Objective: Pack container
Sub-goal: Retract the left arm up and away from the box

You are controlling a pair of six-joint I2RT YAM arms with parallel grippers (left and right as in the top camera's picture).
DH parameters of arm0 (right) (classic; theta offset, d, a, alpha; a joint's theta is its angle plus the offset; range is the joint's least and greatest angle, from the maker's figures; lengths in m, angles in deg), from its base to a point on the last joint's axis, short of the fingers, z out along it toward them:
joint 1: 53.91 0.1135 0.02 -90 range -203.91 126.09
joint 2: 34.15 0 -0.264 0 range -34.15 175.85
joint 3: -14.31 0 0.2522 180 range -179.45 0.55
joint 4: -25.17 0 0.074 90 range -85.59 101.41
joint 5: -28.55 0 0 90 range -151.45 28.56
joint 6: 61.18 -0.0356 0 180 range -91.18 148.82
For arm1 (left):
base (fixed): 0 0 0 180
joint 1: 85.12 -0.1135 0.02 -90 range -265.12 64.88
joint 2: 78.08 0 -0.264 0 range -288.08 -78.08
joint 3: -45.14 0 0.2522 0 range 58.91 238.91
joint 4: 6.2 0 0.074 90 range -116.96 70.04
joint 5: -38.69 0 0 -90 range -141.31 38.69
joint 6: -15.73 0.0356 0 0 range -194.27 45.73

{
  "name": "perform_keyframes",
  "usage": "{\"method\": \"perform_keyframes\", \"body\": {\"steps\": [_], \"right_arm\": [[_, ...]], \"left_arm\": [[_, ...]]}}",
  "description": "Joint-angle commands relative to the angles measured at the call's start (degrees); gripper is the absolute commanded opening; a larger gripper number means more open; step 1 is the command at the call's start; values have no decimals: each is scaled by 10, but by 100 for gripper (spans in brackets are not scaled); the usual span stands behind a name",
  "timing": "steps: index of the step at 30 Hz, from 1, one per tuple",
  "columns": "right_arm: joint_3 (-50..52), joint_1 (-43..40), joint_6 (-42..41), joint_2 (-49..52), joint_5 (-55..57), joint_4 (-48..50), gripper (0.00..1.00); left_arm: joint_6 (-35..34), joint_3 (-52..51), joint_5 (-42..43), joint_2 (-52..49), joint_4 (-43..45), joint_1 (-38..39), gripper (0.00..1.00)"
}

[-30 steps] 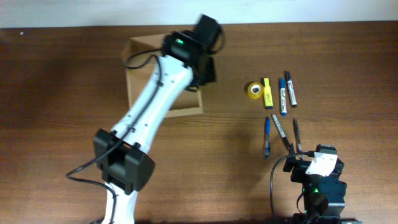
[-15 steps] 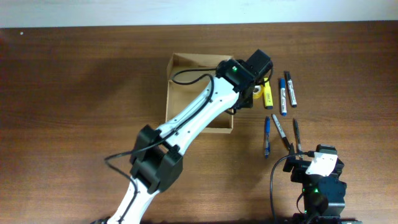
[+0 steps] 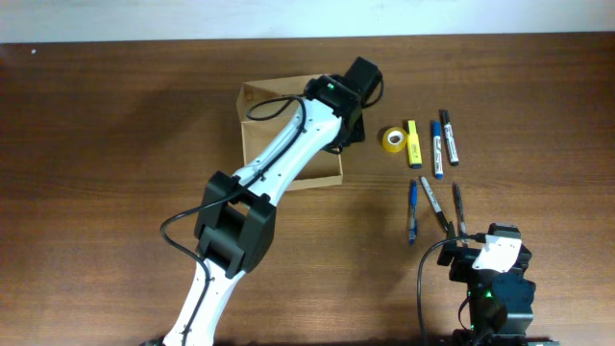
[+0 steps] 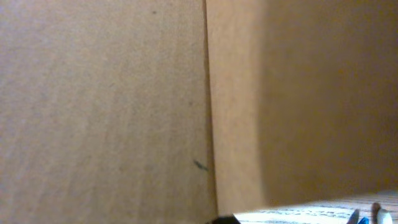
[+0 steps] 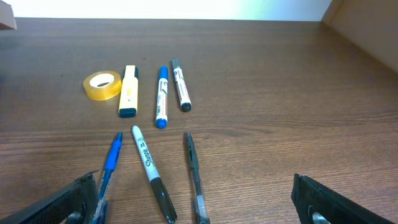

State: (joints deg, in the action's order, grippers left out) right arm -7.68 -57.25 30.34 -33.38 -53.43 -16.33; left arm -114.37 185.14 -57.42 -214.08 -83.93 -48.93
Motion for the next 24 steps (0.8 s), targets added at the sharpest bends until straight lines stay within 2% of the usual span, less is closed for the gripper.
{"method": "perform_keyframes", "body": {"steps": [1,2,4,6,7,8,10,14,24], "right_arm": [[5,-3,-5,-6,1,2,99],[5,-3,-5,-6,1,2,99],[5,-3,-5,-6,1,2,99],[5,-3,-5,-6,1,2,99],[5,-3,-5,-6,1,2,99],[5,-3,-5,-6,1,2,99],[5,-3,-5,-6,1,2,99],[5,-3,-5,-6,1,2,99],[5,-3,-5,-6,1,2,99]], "left_arm": [[8,6,21,-10,-2,-7,3],[10,6,22,-14,-3,-7,3],[12,6,23,-19,-8,-8,12],[22,6,23,-20,-12,-8,38],[30,6,23,-20,-12,-8,57],[37,7,22,-20,-12,-8,70],[45,12,20,-20,-16,-8,86],[55,54,-7,-20,-55,-8,96],[94,324,-107,-20,-211,-24,100]]}}
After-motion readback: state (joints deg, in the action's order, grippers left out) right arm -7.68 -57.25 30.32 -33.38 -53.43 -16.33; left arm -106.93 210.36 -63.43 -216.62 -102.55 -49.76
